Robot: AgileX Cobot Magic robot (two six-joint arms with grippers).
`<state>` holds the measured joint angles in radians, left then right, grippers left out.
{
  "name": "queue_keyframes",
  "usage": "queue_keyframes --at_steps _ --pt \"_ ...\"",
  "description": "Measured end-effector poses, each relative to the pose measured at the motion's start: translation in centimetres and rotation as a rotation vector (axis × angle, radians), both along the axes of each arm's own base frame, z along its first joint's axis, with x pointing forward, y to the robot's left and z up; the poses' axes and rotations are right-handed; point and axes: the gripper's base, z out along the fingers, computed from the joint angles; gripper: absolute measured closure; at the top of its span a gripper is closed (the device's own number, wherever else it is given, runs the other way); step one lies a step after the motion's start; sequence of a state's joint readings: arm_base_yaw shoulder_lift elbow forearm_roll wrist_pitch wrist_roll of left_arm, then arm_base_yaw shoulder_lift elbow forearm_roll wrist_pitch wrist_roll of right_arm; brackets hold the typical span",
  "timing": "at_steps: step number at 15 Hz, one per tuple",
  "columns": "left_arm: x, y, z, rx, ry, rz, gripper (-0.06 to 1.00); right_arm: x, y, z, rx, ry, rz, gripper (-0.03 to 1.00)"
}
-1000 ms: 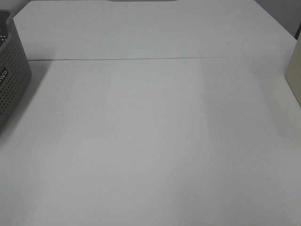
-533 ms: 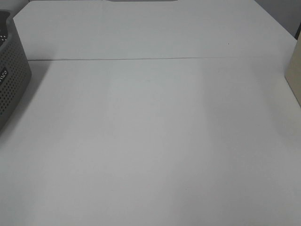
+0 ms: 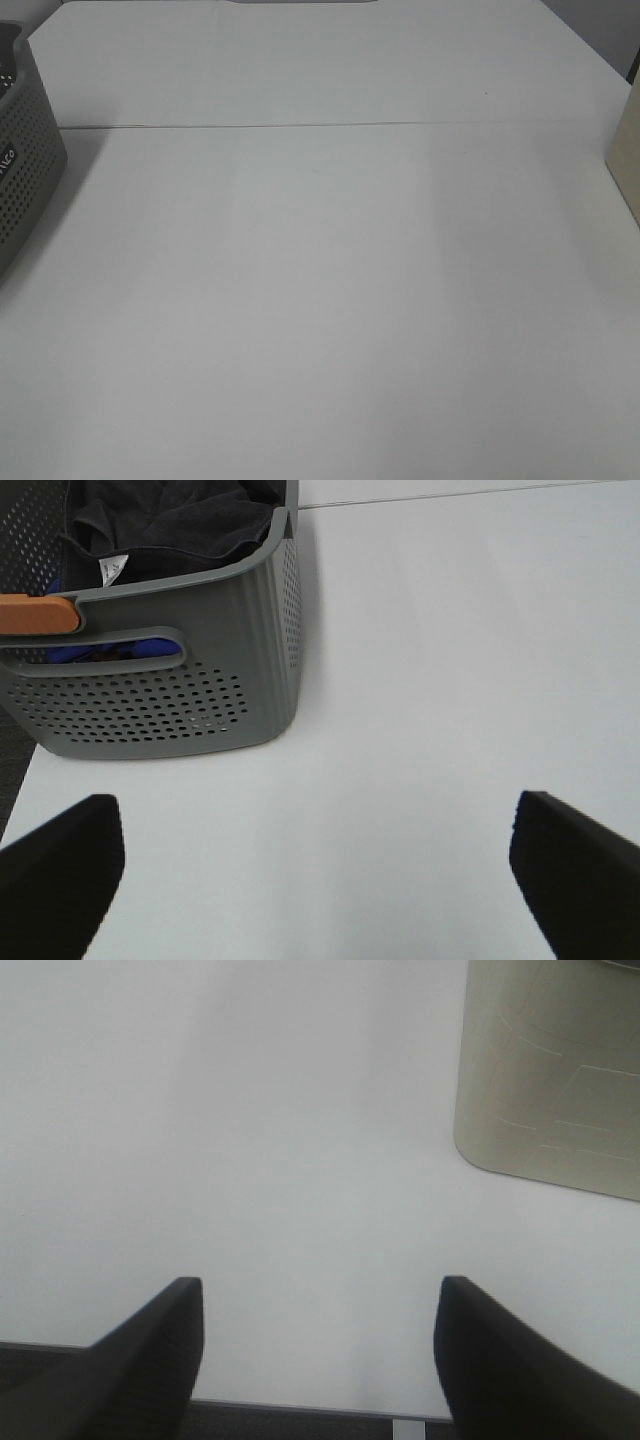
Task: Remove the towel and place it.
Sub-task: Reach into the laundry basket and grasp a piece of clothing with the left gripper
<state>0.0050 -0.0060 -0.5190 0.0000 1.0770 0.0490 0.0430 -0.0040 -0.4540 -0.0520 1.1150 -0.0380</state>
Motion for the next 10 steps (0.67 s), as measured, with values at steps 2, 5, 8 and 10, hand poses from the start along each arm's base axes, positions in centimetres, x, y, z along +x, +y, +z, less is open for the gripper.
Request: queue_keyframes --at_steps 2,5,8,10 --pt "0.0 0.0 0.0 0.0 0.0 0.0 -0.05 0.0 0.0 0.0 0.0 0.0 0.0 0.31" --pt "0.0 0.0 0.0 0.0 0.0 0.0 -0.05 0.0 0.0 0.0 0.0 0.0 0.0 0.31" --pt "0.0 0.0 0.0 0.0 0.0 0.0 -0.05 0.0 0.0 0.0 0.0 0.0 0.0 0.31" --pt "0.0 0.0 0.0 0.0 0.0 0.0 -0.05 0.0 0.0 0.0 0.0 0.0 0.0 0.31"
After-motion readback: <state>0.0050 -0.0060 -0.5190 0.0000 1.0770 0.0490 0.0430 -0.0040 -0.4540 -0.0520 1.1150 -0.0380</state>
